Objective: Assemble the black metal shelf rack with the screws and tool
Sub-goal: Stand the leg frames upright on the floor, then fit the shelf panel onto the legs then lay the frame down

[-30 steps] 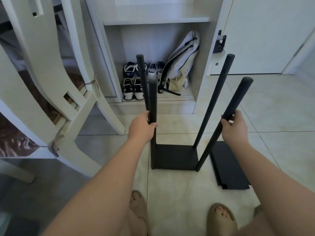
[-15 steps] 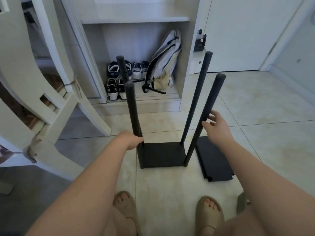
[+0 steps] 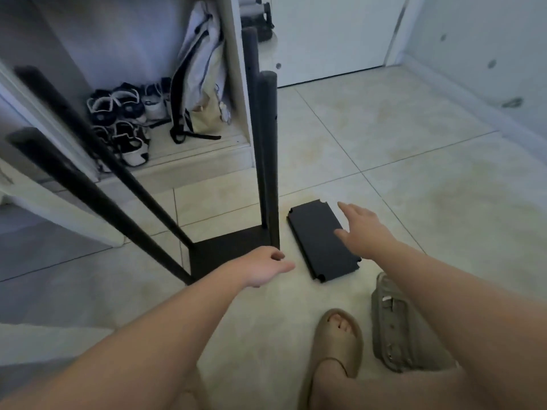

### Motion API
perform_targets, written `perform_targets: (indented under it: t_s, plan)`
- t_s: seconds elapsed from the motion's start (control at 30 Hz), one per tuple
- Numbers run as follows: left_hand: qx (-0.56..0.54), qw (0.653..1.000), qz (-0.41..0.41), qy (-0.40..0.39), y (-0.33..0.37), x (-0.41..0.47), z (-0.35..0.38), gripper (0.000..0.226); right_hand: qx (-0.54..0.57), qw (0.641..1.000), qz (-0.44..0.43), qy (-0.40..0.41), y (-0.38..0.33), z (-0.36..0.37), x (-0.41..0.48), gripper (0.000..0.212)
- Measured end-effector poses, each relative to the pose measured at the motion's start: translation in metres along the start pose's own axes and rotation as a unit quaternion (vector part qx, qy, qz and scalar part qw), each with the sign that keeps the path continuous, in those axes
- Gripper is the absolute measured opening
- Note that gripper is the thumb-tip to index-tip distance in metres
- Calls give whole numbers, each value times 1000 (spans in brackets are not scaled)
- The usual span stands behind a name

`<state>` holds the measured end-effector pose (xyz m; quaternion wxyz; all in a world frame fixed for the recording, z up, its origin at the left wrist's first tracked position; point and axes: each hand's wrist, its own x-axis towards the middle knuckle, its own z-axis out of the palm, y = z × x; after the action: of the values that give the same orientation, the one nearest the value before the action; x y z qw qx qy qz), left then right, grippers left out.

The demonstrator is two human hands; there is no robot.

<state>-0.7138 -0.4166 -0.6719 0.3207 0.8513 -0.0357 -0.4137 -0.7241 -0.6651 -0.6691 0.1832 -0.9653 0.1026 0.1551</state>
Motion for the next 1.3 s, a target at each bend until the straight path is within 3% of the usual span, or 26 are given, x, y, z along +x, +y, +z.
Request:
perform_targets:
  t_s: [0.17,0.3,0.43,0.53,0.63,0.77,0.87,1.0,1.2,1.3]
  plan:
    - [-97,994,-56,-8,4,99,52,72,-45,998,32,-33,56,32,54,66]
    - [-129,987,-93,31,6,184,89,82,-53,996,45,-58,92,67,112,66]
    - [-178,971,-126,94,-1,257,122,63,-35,995,57,-76,117,107,168,66]
    - [-161,964,-139,161,-5,286,140,59,39,990,96,-99,131,131,199,63]
    - [-134,965,-101,202,4,303,153,55,153,967,169,-112,148,148,213,50]
    - [-137,974,-31,179,41,335,156,47,255,938,229,-49,180,145,218,37]
    - [-100,983,6,155,75,357,159,48,358,887,292,-11,211,130,215,14]
    - [-95,992,27,80,112,371,179,56,428,828,362,24,245,113,206,19]
    - [-132,989,49,54,135,366,182,50,496,786,366,44,264,95,194,30]
    - [-143,985,71,72,148,350,168,52,516,782,341,79,258,76,187,27]
